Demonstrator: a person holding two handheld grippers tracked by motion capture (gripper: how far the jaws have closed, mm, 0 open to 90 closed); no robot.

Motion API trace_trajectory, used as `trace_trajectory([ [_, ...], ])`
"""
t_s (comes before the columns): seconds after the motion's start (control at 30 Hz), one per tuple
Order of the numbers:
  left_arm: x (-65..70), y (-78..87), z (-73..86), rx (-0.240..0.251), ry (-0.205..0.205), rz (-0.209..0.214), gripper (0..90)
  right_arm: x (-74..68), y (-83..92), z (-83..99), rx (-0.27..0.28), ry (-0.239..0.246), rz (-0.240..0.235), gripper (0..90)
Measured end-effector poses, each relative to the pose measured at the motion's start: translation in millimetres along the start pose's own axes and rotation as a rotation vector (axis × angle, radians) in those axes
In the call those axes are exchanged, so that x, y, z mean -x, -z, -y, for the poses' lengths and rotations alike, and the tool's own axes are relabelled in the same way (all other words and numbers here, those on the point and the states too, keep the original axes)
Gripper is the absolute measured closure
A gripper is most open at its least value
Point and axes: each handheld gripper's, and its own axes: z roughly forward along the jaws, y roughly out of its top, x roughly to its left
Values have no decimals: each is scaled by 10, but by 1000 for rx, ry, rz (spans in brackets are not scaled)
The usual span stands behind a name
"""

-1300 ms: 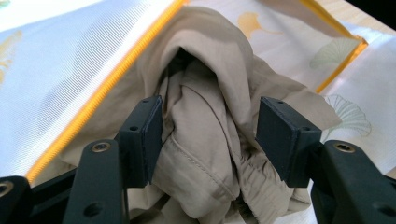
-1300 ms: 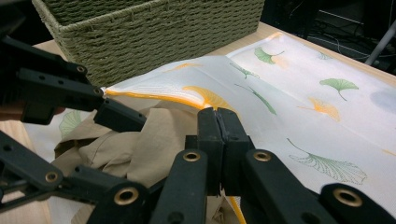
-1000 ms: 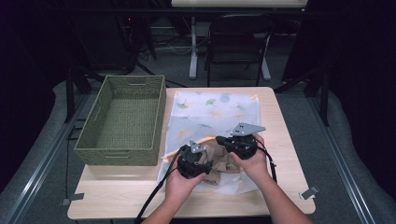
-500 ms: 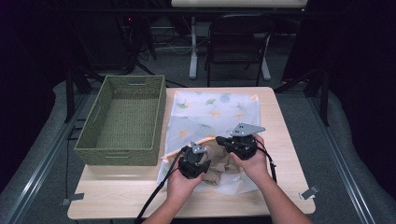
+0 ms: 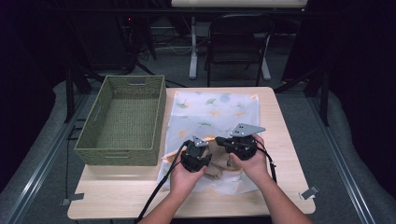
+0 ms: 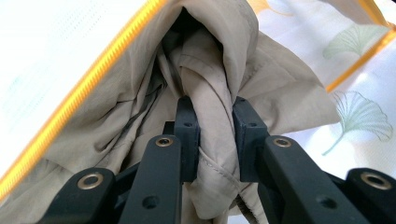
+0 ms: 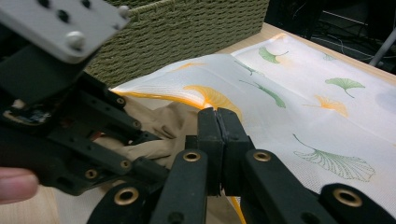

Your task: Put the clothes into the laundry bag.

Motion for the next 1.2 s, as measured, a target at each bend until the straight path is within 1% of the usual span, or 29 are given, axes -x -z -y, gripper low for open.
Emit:
trace_trajectory([
  [0.03,-13,-19,-28,1,-7,-10,753,-3,2,-1,1,0,1,896],
  [0.07,-13,-19,-28,1,-7,-10,753,-3,2,-1,1,0,1,896],
  [0.13,-22,-42,-56,-1,0,-6,753,-4,3,-1,1,0,0,895],
  [0.17,-27,-62,-79,1,1,-15,754,-6,4,-2,4,-2,0,896],
  [0.4,-53,-128,-160,10,11,-29,754,-10,6,-6,4,2,0,896],
  [0.43,-58,-133,-174,7,19,-24,754,-10,8,-7,6,-1,1,895],
  [0.5,-65,-169,-205,17,26,-34,754,-11,11,-8,8,-2,2,896],
  [0.67,-72,-201,-232,20,24,-37,747,-8,14,-8,13,-6,4,895],
  [0.73,-59,-210,-226,32,28,-35,736,-3,17,-8,14,-4,3,895],
  [0.77,-41,-199,-217,38,10,-44,702,0,18,-7,15,-5,6,896],
  [0.8,-41,-199,-217,38,10,-44,684,0,18,-7,15,-5,6,896],
  [0.83,-33,-190,-211,40,5,-45,684,3,20,-6,15,-5,7,895],
  [0.93,-16,-131,-195,50,2,-41,588,12,23,-5,14,-6,9,896],
  [0.97,1,-83,-183,64,2,-33,547,17,24,-6,13,-7,6,896],
  [1.0,1,-83,-183,64,2,-33,529,17,24,-6,13,-7,6,896],
  [1.07,23,-3,-147,76,-15,-31,510,18,23,-6,13,-9,6,895],
  [1.1,23,-3,-147,76,-15,-31,507,18,23,-6,13,-9,6,895],
  [1.13,35,18,-128,81,-10,-21,507,18,23,-6,14,-9,7,895],
  [1.2,48,61,-94,83,-17,-22,498,16,20,-5,15,-11,9,895],
])
